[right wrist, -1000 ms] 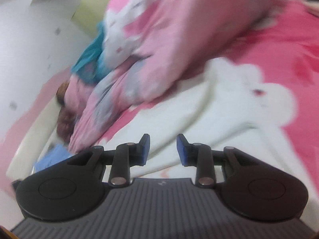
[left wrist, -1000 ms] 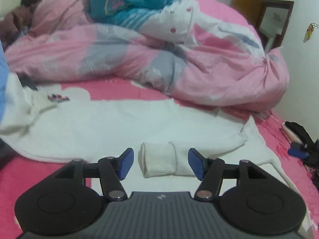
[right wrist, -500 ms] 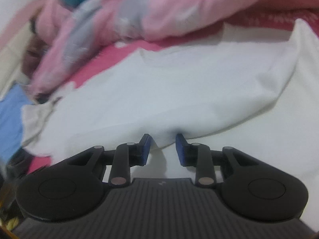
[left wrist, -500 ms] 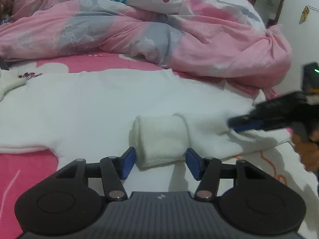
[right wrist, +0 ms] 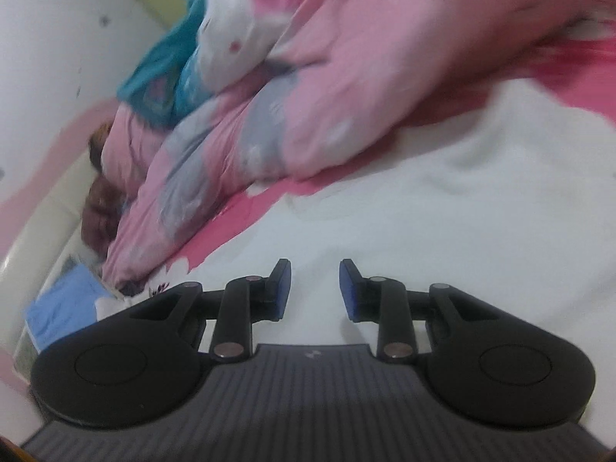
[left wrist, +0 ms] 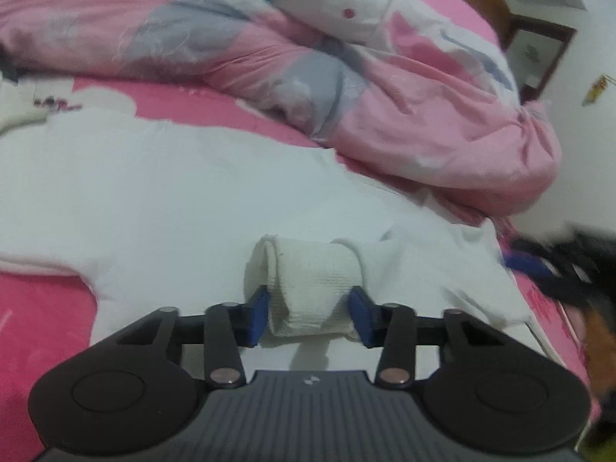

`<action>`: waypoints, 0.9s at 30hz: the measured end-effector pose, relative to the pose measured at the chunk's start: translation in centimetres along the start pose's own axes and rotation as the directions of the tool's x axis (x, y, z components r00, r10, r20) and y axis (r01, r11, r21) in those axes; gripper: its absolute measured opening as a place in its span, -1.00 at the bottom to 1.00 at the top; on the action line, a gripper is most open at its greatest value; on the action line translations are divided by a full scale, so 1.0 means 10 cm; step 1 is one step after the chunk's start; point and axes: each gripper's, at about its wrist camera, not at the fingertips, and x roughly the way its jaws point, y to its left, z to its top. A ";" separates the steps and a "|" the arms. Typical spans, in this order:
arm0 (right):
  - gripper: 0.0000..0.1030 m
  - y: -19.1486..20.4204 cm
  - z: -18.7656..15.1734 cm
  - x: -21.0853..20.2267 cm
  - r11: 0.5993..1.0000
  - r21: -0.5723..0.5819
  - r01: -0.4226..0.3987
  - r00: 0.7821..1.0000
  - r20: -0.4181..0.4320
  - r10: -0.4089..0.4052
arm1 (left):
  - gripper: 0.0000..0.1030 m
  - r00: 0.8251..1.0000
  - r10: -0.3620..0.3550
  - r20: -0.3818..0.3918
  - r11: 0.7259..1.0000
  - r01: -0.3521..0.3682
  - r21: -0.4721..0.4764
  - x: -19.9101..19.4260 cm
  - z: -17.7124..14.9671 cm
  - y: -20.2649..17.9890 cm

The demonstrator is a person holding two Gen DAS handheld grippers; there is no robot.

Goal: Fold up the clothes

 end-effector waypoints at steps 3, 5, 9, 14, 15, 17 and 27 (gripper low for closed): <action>-0.46 -0.37 -0.16 -0.34 0.996 0.060 0.063 0.998 0.023 -0.064 | -0.85 0.999 0.037 -0.005 0.999 -0.037 -0.017 0.05 0.04 0.00; -0.46 -0.66 -0.27 -0.49 0.987 0.125 0.103 0.994 0.026 -0.107 | -0.86 0.997 0.071 0.006 0.997 -0.071 -0.019 0.05 0.08 -0.04; -0.53 -1.01 -0.43 -0.57 0.970 0.200 0.135 0.988 0.042 -0.146 | -0.87 0.990 0.116 0.077 0.993 -0.115 -0.016 -0.12 0.21 -0.14; -0.50 -1.02 -0.40 -0.61 0.978 0.166 0.124 0.987 0.078 -0.138 | -0.87 0.980 0.180 0.090 0.983 -0.176 -0.051 -0.16 0.26 -0.05; -0.50 -0.99 -0.37 -0.61 0.980 0.150 0.129 0.986 0.087 -0.143 | -0.87 0.980 0.179 0.087 0.983 -0.174 -0.064 -0.16 0.26 -0.02; -0.50 -0.95 -0.29 -0.60 0.982 0.111 0.154 0.981 0.101 -0.166 | -0.87 0.979 0.184 0.090 0.981 -0.177 -0.076 -0.17 0.22 0.00; -0.52 -0.86 -0.18 -0.62 0.938 0.003 0.345 0.932 0.115 -0.343 | -0.86 0.968 0.214 0.128 0.976 -0.207 -0.064 -0.34 -0.06 0.00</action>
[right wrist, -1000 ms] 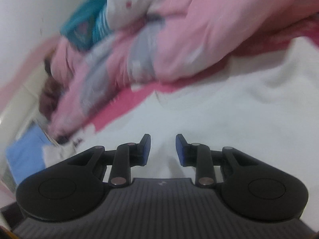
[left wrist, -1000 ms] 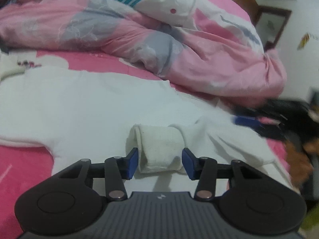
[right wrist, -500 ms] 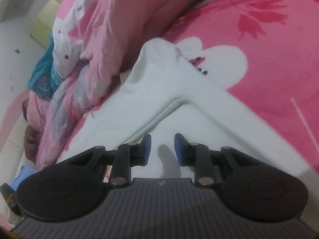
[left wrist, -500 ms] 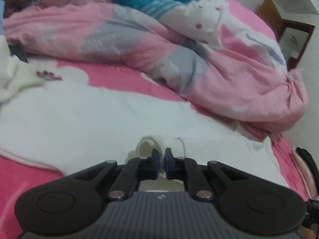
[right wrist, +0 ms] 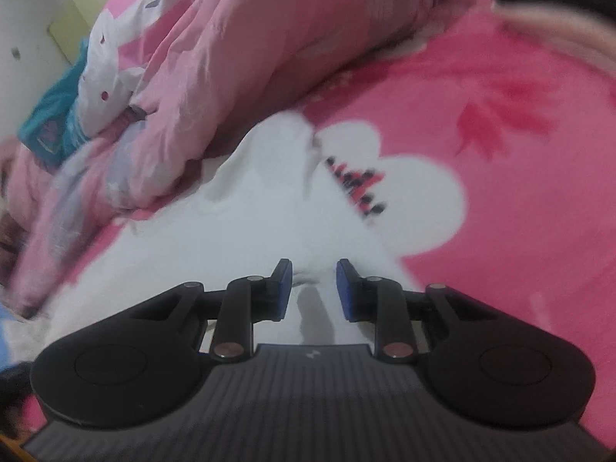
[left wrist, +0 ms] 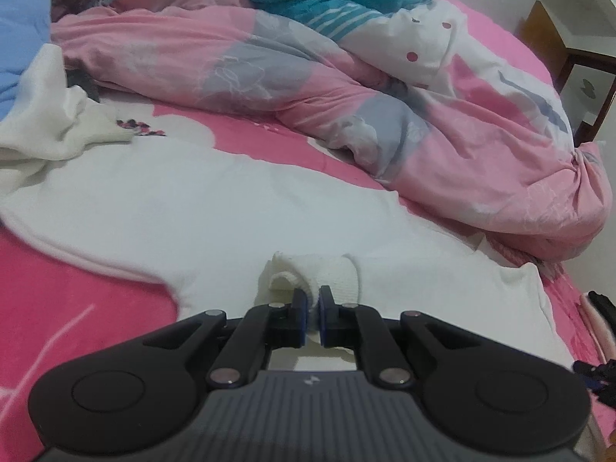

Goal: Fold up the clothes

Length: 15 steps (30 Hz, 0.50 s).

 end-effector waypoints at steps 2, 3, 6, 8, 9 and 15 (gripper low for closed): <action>-0.52 0.00 0.02 -0.05 0.999 -0.032 0.032 0.999 0.014 -0.032 | -0.86 1.000 0.009 -0.005 1.000 -0.009 0.007 0.00 -0.06 0.02; -0.52 -0.02 0.03 -0.06 0.998 -0.041 0.042 0.999 0.017 -0.041 | -0.86 1.000 0.011 -0.010 1.000 -0.011 0.011 0.01 -0.10 0.03; -0.52 -0.01 0.11 0.00 0.996 -0.057 0.063 0.998 0.005 -0.062 | -0.87 1.000 0.013 -0.002 1.000 -0.013 0.022 0.01 -0.17 0.05; -0.53 0.07 0.17 0.08 0.994 -0.102 0.049 0.999 0.000 -0.050 | -0.87 1.000 0.012 0.008 1.000 -0.012 0.024 0.00 -0.18 0.06; -0.54 0.13 0.18 0.15 0.990 -0.134 0.041 0.999 -0.013 -0.043 | -0.86 1.000 0.011 0.013 1.000 -0.012 0.024 -0.02 -0.18 0.06; -0.70 0.27 0.24 0.52 0.967 -0.245 0.074 0.988 -0.115 -0.105 | -0.86 1.000 0.007 0.012 1.000 -0.007 0.013 -0.03 -0.19 0.09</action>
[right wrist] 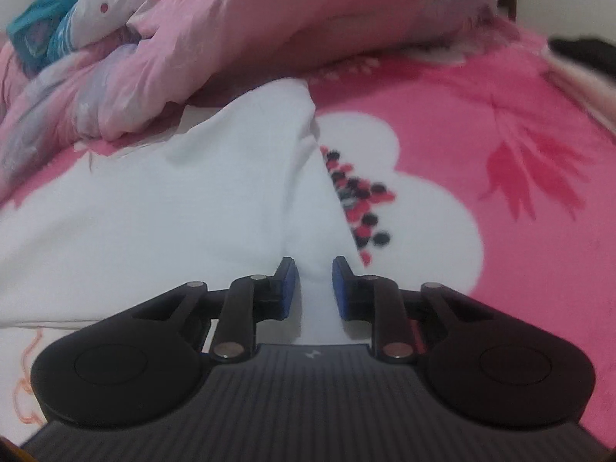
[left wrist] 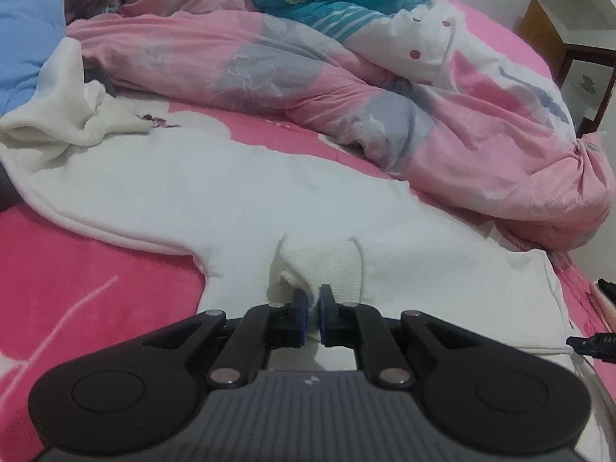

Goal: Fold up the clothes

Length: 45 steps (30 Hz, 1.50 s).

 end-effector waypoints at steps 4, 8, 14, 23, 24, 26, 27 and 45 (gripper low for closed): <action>-0.72 0.02 0.22 -0.05 0.999 0.038 -0.038 0.998 0.057 0.036 | -0.86 1.000 0.003 -0.002 1.000 -0.003 0.001 0.01 -0.01 0.00; -0.74 0.07 0.23 0.39 1.000 -0.004 -0.013 1.000 -0.006 0.013 | -0.85 1.000 0.003 0.002 1.000 -0.003 -0.006 0.00 -0.02 0.01; -0.73 0.06 0.52 0.46 0.998 0.047 -0.045 0.999 0.028 0.043 | -0.83 1.000 0.003 -0.002 1.000 -0.003 -0.018 0.01 -0.03 0.03; -0.73 -0.06 1.12 1.03 0.990 0.141 -0.012 0.999 0.031 0.007 | -0.82 1.000 -0.001 0.000 1.000 0.001 -0.031 0.02 -0.03 0.05; -0.73 -0.09 1.16 1.05 0.988 0.157 0.000 0.999 0.039 -0.006 | -0.81 1.000 -0.001 0.000 0.999 0.001 -0.032 0.02 -0.03 0.06; -0.73 -0.10 1.22 0.95 0.987 0.161 0.011 0.997 0.072 -0.023 | -0.80 1.000 -0.002 0.000 0.999 0.002 -0.034 0.02 -0.03 0.06; -0.73 -0.08 1.23 0.87 0.989 0.149 -0.010 0.996 0.088 -0.003 | -0.79 1.000 -0.002 0.000 0.999 0.002 -0.036 0.02 -0.02 0.06; -0.79 0.60 1.30 1.24 0.999 -0.043 -0.003 0.997 -0.080 -0.001 | -0.77 1.000 0.011 0.019 0.999 -0.010 -0.038 0.00 -0.03 0.08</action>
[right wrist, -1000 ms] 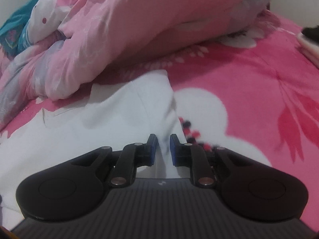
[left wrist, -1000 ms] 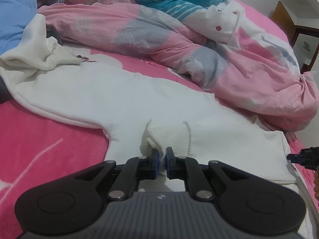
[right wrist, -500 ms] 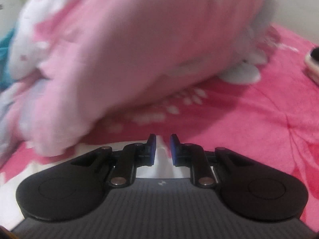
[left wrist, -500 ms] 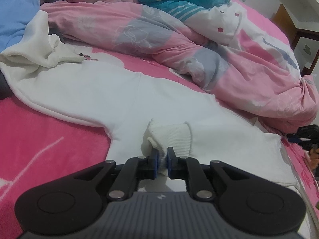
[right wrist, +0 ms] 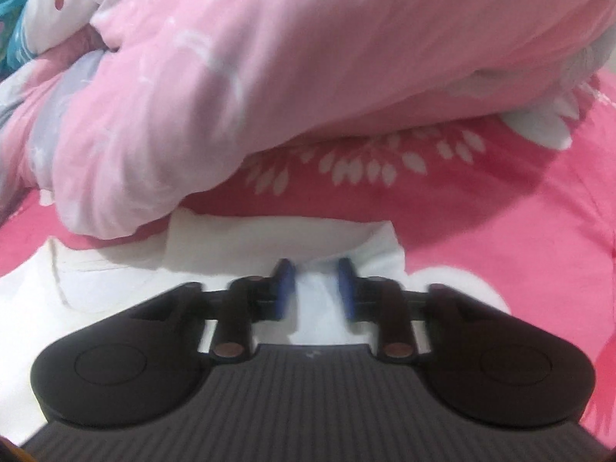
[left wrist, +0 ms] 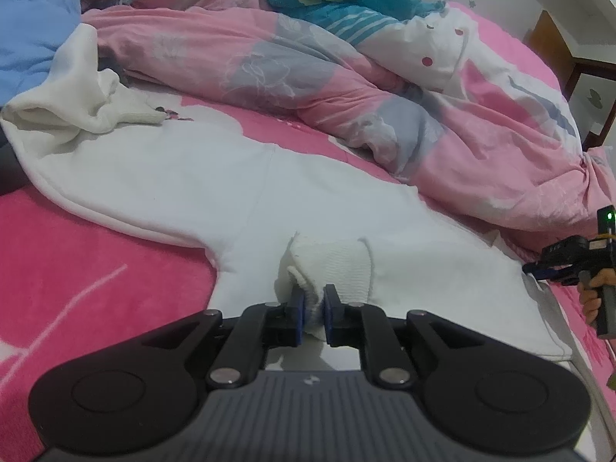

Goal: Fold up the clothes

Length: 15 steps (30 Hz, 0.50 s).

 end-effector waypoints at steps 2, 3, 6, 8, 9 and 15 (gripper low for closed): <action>-0.84 0.04 -0.01 -0.01 1.000 -0.013 -0.007 1.000 0.022 0.007 | -0.77 1.000 0.003 0.003 1.000 -0.003 -0.001 0.00 0.00 0.00; -0.84 0.06 -0.02 0.00 1.000 -0.023 -0.007 1.000 0.030 0.008 | -0.78 1.000 0.004 0.004 1.000 -0.004 -0.001 -0.01 0.00 0.00; -0.85 0.08 -0.06 0.03 0.999 -0.030 -0.021 0.998 0.064 0.023 | -0.78 1.000 0.009 0.008 1.000 -0.009 -0.002 -0.01 0.00 0.01; -0.85 0.07 -0.10 0.05 0.998 -0.027 -0.054 0.993 0.108 0.056 | -0.78 1.000 0.012 0.011 1.000 -0.012 -0.003 -0.02 0.00 0.01; -0.85 0.04 -0.11 0.05 0.997 -0.013 -0.072 0.990 0.122 0.073 | -0.78 1.000 0.013 0.012 1.000 -0.013 -0.003 -0.02 0.00 0.01; -0.78 -0.32 -0.09 -0.22 0.969 0.126 -0.211 0.954 0.243 0.176 | -0.78 1.000 0.021 0.019 1.000 -0.021 -0.005 -0.03 -0.01 0.01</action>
